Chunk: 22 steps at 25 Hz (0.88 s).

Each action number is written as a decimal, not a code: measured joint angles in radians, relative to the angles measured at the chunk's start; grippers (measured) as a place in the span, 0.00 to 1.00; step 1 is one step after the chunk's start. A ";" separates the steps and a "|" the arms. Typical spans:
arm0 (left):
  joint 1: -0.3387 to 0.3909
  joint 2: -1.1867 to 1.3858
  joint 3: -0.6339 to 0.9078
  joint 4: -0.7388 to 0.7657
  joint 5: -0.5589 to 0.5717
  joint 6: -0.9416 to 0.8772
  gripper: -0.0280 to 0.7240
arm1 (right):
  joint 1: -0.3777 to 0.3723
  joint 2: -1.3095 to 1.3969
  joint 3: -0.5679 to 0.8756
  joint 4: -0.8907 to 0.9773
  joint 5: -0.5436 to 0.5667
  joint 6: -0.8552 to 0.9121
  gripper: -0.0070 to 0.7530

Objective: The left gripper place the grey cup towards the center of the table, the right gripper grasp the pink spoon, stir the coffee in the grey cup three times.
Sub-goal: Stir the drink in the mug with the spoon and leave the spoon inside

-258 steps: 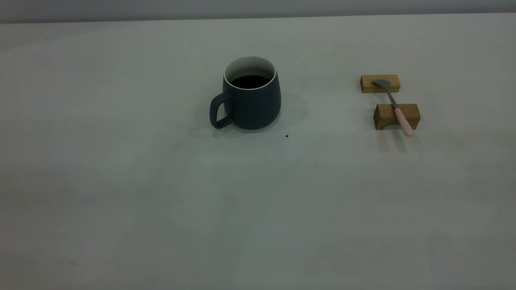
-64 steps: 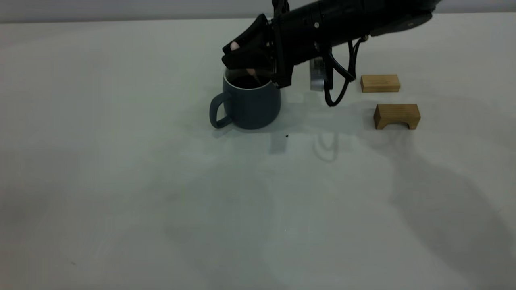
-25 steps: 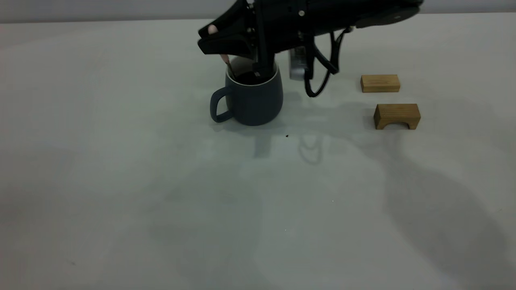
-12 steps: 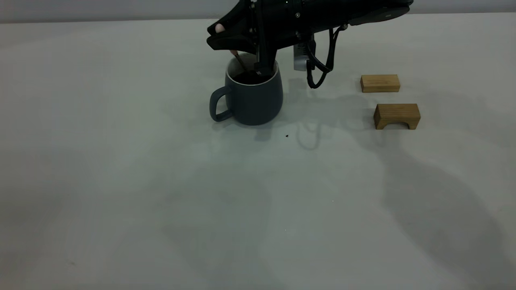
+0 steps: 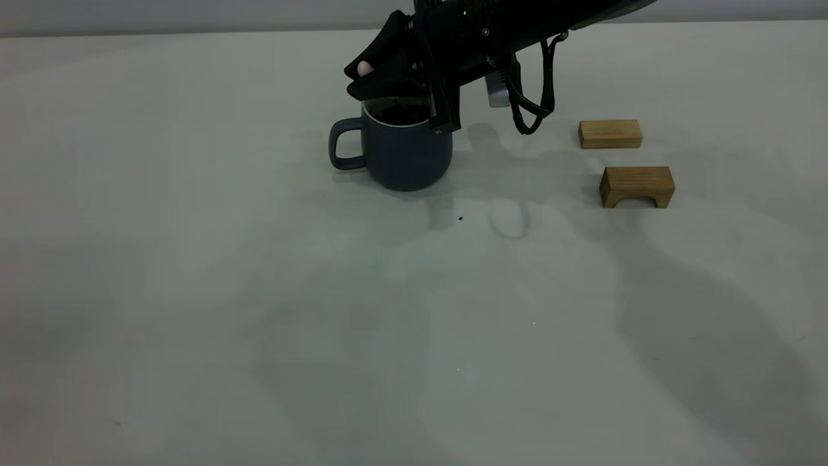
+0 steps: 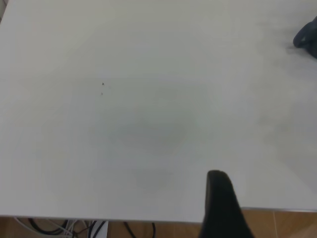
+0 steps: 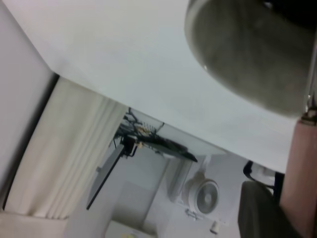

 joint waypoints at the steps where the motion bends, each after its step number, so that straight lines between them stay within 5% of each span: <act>1: 0.000 0.000 0.000 0.000 0.000 0.000 0.74 | 0.000 -0.001 0.000 0.002 0.005 0.000 0.18; 12: 0.000 0.000 0.000 0.000 0.000 0.000 0.74 | 0.000 -0.004 0.000 0.025 0.101 0.000 0.19; 22: 0.000 0.000 0.000 0.000 0.000 0.000 0.74 | 0.000 -0.004 0.000 0.031 0.131 0.000 0.51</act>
